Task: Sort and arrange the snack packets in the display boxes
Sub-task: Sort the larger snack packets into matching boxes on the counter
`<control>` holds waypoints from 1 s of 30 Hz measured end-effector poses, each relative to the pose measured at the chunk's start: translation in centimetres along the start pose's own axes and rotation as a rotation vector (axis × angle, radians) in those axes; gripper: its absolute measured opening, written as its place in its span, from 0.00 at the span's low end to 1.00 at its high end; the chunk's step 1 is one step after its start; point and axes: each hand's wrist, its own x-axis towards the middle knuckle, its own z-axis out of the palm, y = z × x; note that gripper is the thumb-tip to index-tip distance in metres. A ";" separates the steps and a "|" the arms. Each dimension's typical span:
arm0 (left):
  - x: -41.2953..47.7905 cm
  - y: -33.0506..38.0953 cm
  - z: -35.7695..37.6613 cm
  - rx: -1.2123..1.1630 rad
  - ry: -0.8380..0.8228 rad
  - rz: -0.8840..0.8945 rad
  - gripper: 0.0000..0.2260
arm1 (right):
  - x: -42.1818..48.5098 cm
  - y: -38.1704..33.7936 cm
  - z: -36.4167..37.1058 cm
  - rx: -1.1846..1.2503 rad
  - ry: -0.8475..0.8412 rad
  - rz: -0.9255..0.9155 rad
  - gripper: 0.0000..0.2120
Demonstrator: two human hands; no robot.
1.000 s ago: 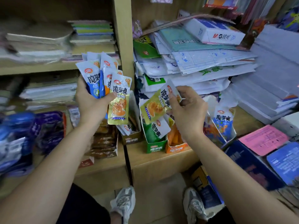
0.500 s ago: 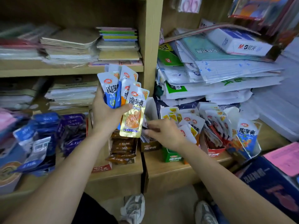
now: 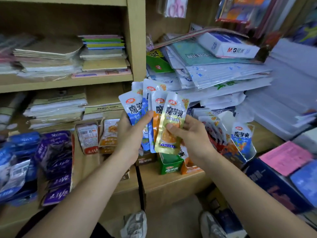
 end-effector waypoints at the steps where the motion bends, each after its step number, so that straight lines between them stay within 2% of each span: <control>1: 0.0 -0.1 0.4 0.010 -0.004 -0.003 0.14 | 0.0 0.0 -0.7 0.047 0.003 0.049 0.13; 4: -0.2 -0.1 1.7 0.036 -0.039 0.011 0.15 | -0.2 0.2 -2.7 0.143 0.009 0.149 0.13; 9: 0.0 -0.3 2.9 0.154 -0.122 0.060 0.23 | -0.6 -0.4 -4.7 0.166 -0.045 0.171 0.12; 11: 0.6 -0.2 2.3 0.199 -0.089 0.119 0.23 | -0.5 -0.7 -4.5 0.067 0.027 0.126 0.09; 14: 1.8 0.7 -0.3 0.221 0.066 0.201 0.22 | 0.7 -0.3 -3.6 -0.054 0.140 0.035 0.12; 19: 4.1 2.0 -6.4 0.238 0.311 0.267 0.23 | 2.3 -0.5 0.6 -0.184 0.149 -0.118 0.21; 21: 4.5 2.0 -8.0 0.220 0.331 0.263 0.22 | 3.3 -0.3 2.5 -0.274 0.129 -0.181 0.18; 26: 4.7 1.9 -9.8 0.180 0.307 0.248 0.23 | 5.8 2.2 5.9 -0.577 0.175 -0.358 0.19; 28: 4.8 1.6 -10.1 0.160 0.291 0.224 0.22 | 6.1 3.3 6.4 -0.763 0.069 -0.338 0.09; 30: 4.9 1.6 -10.2 0.147 0.268 0.201 0.22 | 6.0 3.6 6.4 -0.873 -0.109 -0.288 0.07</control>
